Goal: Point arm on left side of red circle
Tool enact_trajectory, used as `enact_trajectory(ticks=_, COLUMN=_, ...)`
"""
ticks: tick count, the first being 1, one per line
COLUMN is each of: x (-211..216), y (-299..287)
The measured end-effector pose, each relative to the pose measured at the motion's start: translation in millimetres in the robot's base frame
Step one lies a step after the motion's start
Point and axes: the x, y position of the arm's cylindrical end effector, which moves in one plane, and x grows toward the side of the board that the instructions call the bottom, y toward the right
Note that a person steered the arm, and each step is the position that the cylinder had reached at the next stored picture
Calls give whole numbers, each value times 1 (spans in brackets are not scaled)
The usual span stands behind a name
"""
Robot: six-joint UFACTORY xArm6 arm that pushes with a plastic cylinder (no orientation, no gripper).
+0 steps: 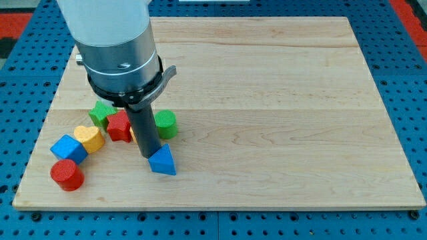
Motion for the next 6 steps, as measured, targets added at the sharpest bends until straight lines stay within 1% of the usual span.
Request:
enact_trajectory(ticks=1, x=14, y=4)
enact_trajectory(ticks=3, x=35, y=51)
enact_trajectory(ticks=4, x=37, y=13)
enact_trajectory(ticks=6, x=86, y=-80)
